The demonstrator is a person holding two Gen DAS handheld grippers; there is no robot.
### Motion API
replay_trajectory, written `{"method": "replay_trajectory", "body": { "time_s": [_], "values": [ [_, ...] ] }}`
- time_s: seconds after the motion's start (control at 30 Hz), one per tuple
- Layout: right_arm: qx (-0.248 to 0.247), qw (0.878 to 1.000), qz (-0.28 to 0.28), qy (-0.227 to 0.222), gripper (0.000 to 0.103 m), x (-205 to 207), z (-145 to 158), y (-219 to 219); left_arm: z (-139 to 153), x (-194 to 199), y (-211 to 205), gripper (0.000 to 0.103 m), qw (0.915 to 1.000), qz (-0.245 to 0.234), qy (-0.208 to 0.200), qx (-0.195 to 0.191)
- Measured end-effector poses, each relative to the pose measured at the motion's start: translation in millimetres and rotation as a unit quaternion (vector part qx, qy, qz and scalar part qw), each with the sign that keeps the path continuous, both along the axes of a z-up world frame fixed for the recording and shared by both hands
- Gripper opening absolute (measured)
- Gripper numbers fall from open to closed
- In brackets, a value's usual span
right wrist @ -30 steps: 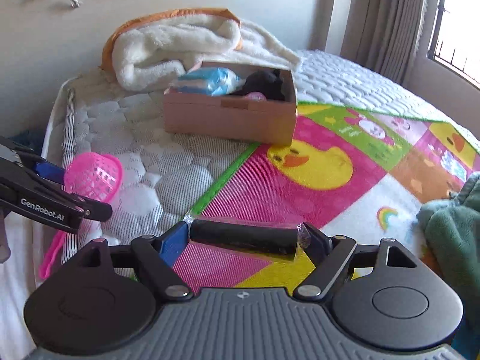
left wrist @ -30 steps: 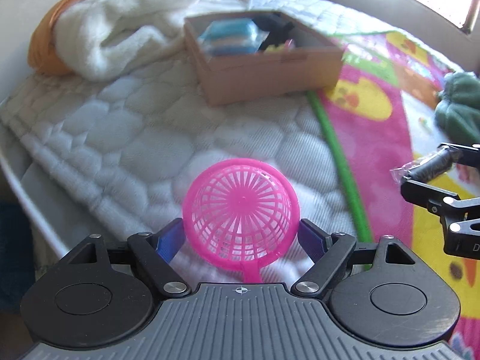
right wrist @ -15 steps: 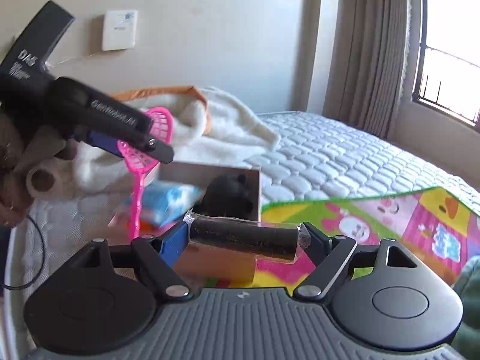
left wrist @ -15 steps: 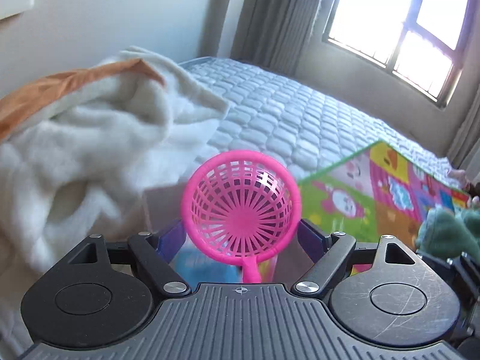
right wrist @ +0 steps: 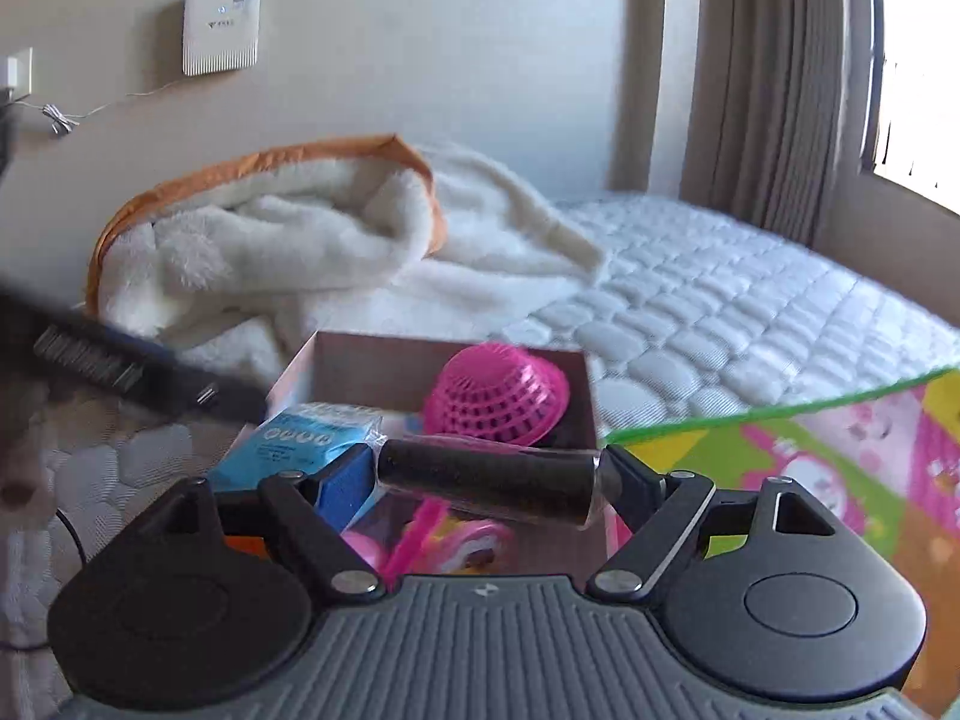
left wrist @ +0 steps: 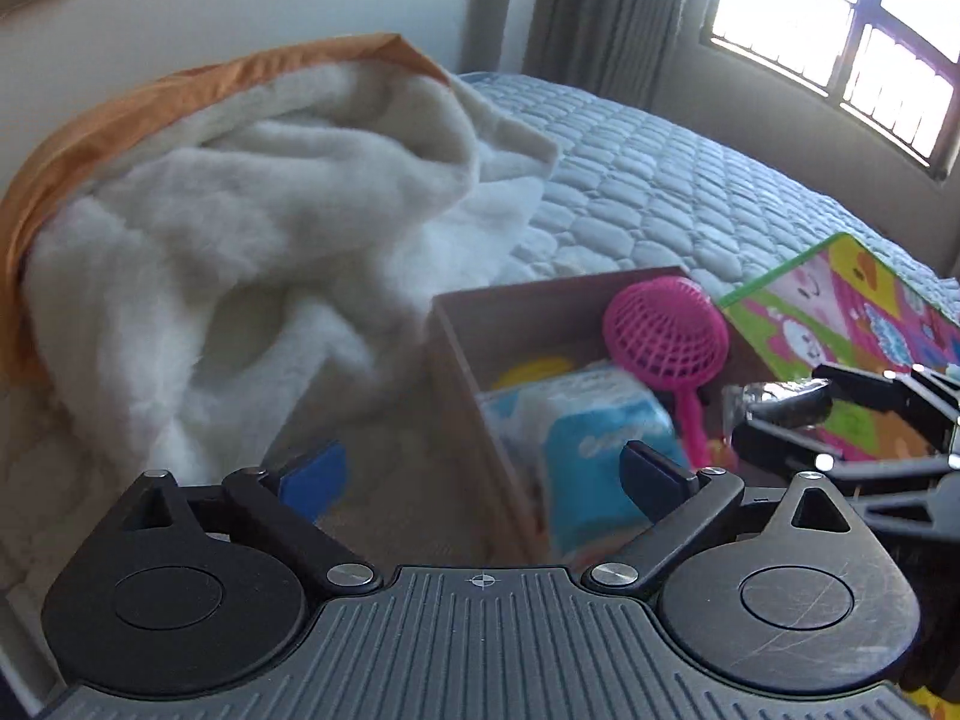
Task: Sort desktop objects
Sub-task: 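Drop the strainer and black cylinder into the pink box with both grippers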
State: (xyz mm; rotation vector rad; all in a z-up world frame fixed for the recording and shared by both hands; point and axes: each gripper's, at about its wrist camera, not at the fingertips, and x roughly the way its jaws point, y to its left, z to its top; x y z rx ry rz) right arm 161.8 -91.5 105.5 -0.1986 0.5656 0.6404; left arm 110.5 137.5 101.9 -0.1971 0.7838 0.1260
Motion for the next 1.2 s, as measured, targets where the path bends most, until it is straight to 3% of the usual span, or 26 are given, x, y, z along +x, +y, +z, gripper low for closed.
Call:
{"method": "replay_trajectory", "body": {
  "time_s": [0.2, 0.23, 0.27, 0.33, 0.57, 0.67, 0.73, 0.83, 0.9, 1.03, 1.13, 1.2],
  "values": [
    [0.009, 0.998, 0.052, -0.028, 0.081, -21.0, 3.2, 16.2, -28.4, -44.4, 11.2, 0.102, 0.999, 0.04, 0.02, -0.007],
    [0.009, 0.998, 0.065, -0.023, 0.067, -23.4, 2.6, 20.8, -31.4, -49.1, 12.0, 0.102, 0.9988, 0.04, 0.024, -0.013],
    [0.007, 0.997, 0.079, -0.011, 0.046, -24.4, 1.6, 27.4, -34.0, -53.4, 12.1, 0.102, 0.9986, 0.04, 0.026, -0.021],
    [-0.001, 0.995, 0.093, 0.026, 0.033, -24.1, -6.7, 38.8, -37.8, -60.3, 10.8, 0.102, 0.9983, 0.041, 0.029, -0.03],
    [0.0, 0.997, 0.05, 0.051, 0.032, 4.0, -34.2, 73.6, -42.0, -77.9, -4.6, 0.103, 0.9983, 0.03, 0.039, -0.033],
    [0.003, 0.997, 0.028, 0.067, 0.032, 11.8, -36.2, 66.0, -40.1, -84.2, -17.2, 0.103, 0.9985, 0.031, 0.034, -0.029],
    [0.024, 0.997, 0.038, 0.057, 0.039, -4.1, -26.9, 45.5, -40.0, -90.2, -29.9, 0.103, 0.9993, 0.024, 0.022, -0.02],
    [0.027, 0.999, 0.035, 0.01, 0.065, -46.8, -14.1, 3.3, -42.8, -99.9, -54.1, 0.103, 0.9996, 0.028, -0.002, -0.006],
    [0.03, 0.999, 0.022, 0.008, 0.068, -71.5, -12.2, -30.4, -45.9, -107.4, -73.9, 0.103, 0.9993, 0.031, -0.018, -0.008],
    [0.014, 0.999, -0.016, 0.05, 0.082, -104.8, -27.7, -92.5, -61.2, -127.2, -117.9, 0.103, 0.9983, 0.036, -0.045, 0.003],
    [-0.014, 0.998, -0.031, 0.052, 0.103, -129.1, -47.4, -125.7, -82.9, -136.9, -140.9, 0.103, 0.9988, 0.045, -0.011, 0.012],
    [-0.034, 0.998, -0.035, 0.035, 0.103, -144.0, -60.6, -139.3, -90.9, -144.8, -154.8, 0.103, 0.9968, 0.048, -0.021, 0.06]
  ]
}}
